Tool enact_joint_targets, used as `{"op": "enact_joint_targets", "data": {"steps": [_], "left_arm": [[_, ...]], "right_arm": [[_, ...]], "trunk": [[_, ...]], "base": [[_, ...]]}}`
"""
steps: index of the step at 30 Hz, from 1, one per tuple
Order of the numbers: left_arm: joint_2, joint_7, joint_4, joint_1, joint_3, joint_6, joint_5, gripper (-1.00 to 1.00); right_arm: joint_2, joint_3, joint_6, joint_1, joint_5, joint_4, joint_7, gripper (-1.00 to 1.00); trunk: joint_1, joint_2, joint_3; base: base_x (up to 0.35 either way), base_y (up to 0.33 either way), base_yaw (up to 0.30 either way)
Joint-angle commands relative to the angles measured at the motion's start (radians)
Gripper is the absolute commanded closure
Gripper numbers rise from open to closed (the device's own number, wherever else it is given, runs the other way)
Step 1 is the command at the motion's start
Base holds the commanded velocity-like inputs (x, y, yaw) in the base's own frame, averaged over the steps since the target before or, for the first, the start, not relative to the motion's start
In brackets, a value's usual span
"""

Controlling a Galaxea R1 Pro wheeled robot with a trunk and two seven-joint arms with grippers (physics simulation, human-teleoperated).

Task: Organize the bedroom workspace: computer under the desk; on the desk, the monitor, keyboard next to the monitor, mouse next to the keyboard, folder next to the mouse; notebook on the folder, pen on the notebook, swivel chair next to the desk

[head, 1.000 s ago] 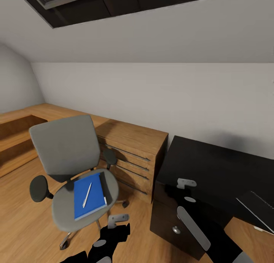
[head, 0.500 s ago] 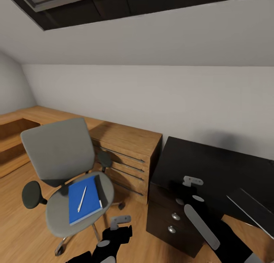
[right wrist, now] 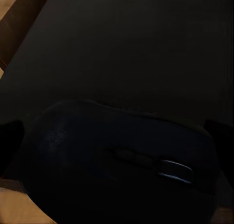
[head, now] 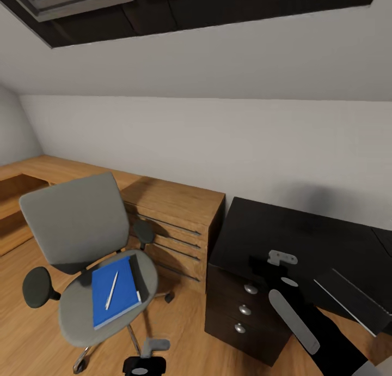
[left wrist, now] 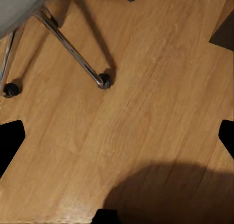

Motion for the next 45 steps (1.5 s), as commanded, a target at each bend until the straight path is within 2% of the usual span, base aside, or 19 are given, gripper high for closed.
{"op": "enact_joint_targets", "data": {"steps": [1,3,5,7,8,11,15,17,20,25,26,27,29,30,31,34,36,38,45], "left_arm": [[-0.010,-0.021,0.035,-0.002,-0.009,0.005,0.001,-1.00],[-0.045,-0.112,0.147,-0.001,-0.016,0.005,0.008,-1.00],[-0.095,-0.234,0.285,-0.001,-0.020,0.005,0.019,-1.00],[-0.127,-0.307,0.363,-0.001,-0.021,0.005,0.024,-1.00],[-0.141,-0.340,0.397,-0.001,-0.021,0.005,0.025,-1.00],[-0.159,-0.381,0.438,-0.002,-0.021,-0.015,0.028,-1.00],[-0.164,-0.395,0.455,-0.002,-0.022,-0.073,0.031,-1.00],[-0.164,-0.396,0.459,-0.001,-0.022,-0.087,0.031,-1.00],[-0.164,-0.396,0.461,-0.002,-0.022,-0.098,0.032,-1.00],[-0.164,-0.396,0.463,-0.001,-0.022,-0.104,0.032,-1.00],[-0.164,-0.396,0.463,-0.001,-0.022,-0.104,0.032,-1.00],[-0.165,-0.396,0.464,-0.001,-0.022,-0.103,0.032,-1.00],[-0.166,-0.396,0.464,-0.001,-0.023,-0.103,0.032,-1.00],[-0.167,-0.396,0.464,-0.001,-0.023,-0.103,0.032,-1.00],[-0.167,-0.396,0.464,-0.001,-0.023,-0.103,0.032,-1.00],[-0.168,-0.396,0.464,-0.001,-0.024,-0.103,0.032,-1.00],[-0.168,-0.395,0.463,-0.001,-0.024,-0.103,0.032,-1.00],[-0.168,-0.394,0.463,-0.001,-0.025,-0.104,0.032,-1.00],[-0.169,-0.395,0.462,-0.001,-0.027,-0.104,0.032,-1.00]], "right_arm": [[-0.004,0.003,-0.001,-0.001,-0.005,-0.001,-0.008,1.00],[-0.009,0.002,-0.014,-0.001,-0.005,0.000,-0.008,1.00],[-0.019,0.000,-0.026,-0.001,-0.005,0.001,-0.008,1.00],[-0.029,-0.011,-0.032,-0.001,-0.006,0.002,-0.007,1.00],[-0.033,-0.022,-0.035,-0.001,-0.006,0.003,-0.007,1.00],[-0.039,-0.047,-0.037,-0.001,-0.007,0.006,-0.008,1.00],[-0.042,-0.077,-0.038,-0.001,-0.007,0.017,-0.008,1.00],[-0.042,-0.105,-0.039,-0.001,-0.007,0.030,-0.007,1.00],[-0.041,-0.172,-0.039,-0.001,-0.007,0.063,-0.004,1.00],[-0.037,-0.313,-0.040,-0.001,-0.007,0.126,0.001,1.00],[-0.037,-0.326,-0.040,-0.001,-0.007,0.131,0.002,1.00],[-0.036,-0.374,-0.040,-0.001,-0.007,0.148,0.006,1.00],[-0.037,-0.394,-0.040,-0.001,-0.007,0.156,0.007,1.00],[-0.039,-0.416,-0.041,-0.001,-0.007,0.163,0.008,1.00],[-0.040,-0.460,-0.041,-0.001,-0.006,0.167,0.010,1.00],[-0.042,-0.513,-0.042,-0.001,-0.004,0.183,0.034,1.00],[-0.042,-0.524,-0.042,-0.001,-0.004,0.199,0.044,1.00],[-0.055,-0.574,-0.042,-0.001,-0.001,0.237,0.053,1.00],[-0.082,-0.587,-0.093,-0.003,0.000,0.319,0.065,1.00]], "trunk": [[-0.004,0.006,0.002],[-0.004,0.006,0.003],[-0.004,0.006,0.004],[-0.004,0.006,0.005],[-0.004,0.006,0.005],[-0.004,0.006,0.007],[-0.004,0.006,0.009],[-0.004,0.006,0.010],[-0.004,0.006,0.012],[-0.004,0.006,0.014],[-0.004,0.006,0.015],[-0.004,0.006,0.015],[-0.004,0.006,0.016],[-0.004,0.006,0.017],[-0.004,0.006,0.017],[-0.004,0.006,0.018],[-0.004,0.006,0.018],[-0.004,0.006,0.018],[-0.004,0.006,0.018]], "base": [[0.000,0.000,-0.055],[0.000,0.000,-0.132],[0.000,0.000,-0.196],[0.000,0.000,-0.232],[0.000,0.000,-0.253],[0.000,0.000,-0.263],[0.000,0.000,-0.271],[0.000,0.000,-0.273],[0.000,0.000,-0.275],[0.000,0.000,-0.276],[0.000,0.000,-0.278],[0.000,0.000,-0.281],[0.000,0.000,-0.284],[0.000,0.000,-0.287],[0.000,-0.005,-0.290],[0.000,-0.121,-0.293],[0.000,-0.262,-0.295],[0.000,-0.094,-0.295],[0.000,-0.015,-0.296]]}}
